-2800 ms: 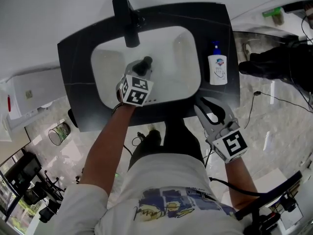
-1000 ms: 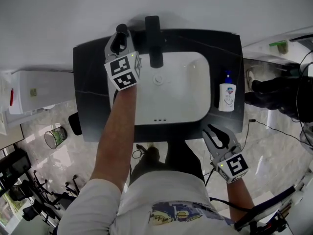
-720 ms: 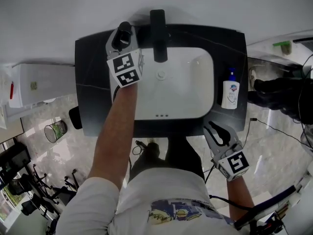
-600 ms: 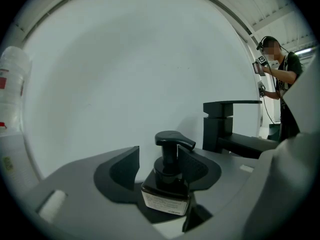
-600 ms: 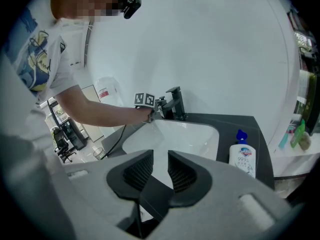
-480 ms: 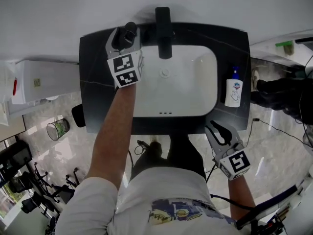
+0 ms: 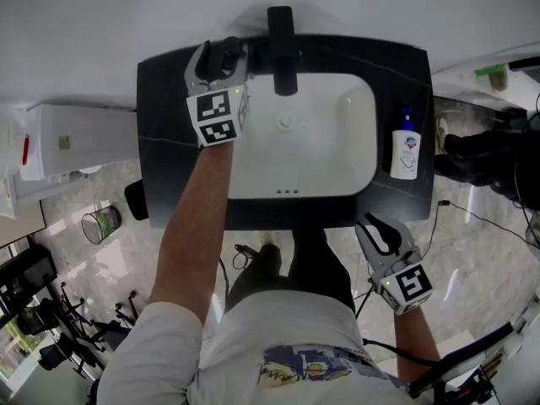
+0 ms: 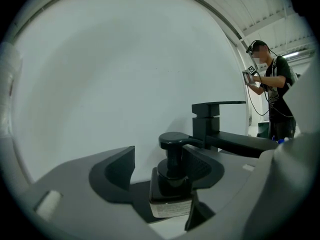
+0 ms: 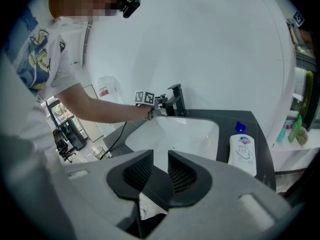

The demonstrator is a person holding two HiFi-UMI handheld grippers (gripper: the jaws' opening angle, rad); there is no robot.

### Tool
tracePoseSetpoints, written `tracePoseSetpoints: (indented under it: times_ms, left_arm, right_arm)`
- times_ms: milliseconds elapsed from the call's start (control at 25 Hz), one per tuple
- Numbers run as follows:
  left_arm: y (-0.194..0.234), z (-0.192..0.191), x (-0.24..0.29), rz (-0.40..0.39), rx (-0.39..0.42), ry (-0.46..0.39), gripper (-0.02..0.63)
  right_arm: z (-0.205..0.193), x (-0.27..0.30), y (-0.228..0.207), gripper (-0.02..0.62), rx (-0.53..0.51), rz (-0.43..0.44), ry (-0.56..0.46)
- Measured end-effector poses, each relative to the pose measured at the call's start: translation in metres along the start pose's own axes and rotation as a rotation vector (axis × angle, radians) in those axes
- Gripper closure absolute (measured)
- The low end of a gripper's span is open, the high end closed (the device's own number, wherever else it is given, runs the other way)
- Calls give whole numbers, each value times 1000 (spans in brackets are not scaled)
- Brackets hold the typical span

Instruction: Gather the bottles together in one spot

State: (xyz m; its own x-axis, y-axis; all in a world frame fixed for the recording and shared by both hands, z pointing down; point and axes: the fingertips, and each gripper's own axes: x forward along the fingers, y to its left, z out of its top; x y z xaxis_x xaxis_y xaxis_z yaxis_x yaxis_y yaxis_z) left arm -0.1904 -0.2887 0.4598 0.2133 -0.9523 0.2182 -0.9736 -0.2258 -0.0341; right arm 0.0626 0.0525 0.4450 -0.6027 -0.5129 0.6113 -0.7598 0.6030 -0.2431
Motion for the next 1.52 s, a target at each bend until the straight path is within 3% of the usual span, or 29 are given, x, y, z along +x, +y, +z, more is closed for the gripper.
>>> tracePoseSetpoints:
  times_ms: [600,840,1040,1200,1320,1520]
  left_arm:
    - [-19,-6,-10,-89,84,23,242]
    - [-35,-11,-43,-102,119,43,247]
    - [-59,-16,-87,-127,92,83,262]
    - [-94,-30,-125,-193,47,149,265]
    - [-140,-40,-147,-291,11,207,265]
    - [-221,-41,-161,-451,32,251,273]
  right_arm:
    - [8,6,-3,506,4,4,-18]
    - [14,4,0,506,-9,-2,-53]
    - [10,-2,10,506,-5,-10,-71]
    - [9,-7,13,506,-1,-22,-105]
    - [3,-17,16,506,16,-46,-113]
    - [1,-36,17,506,35,-85,-139]
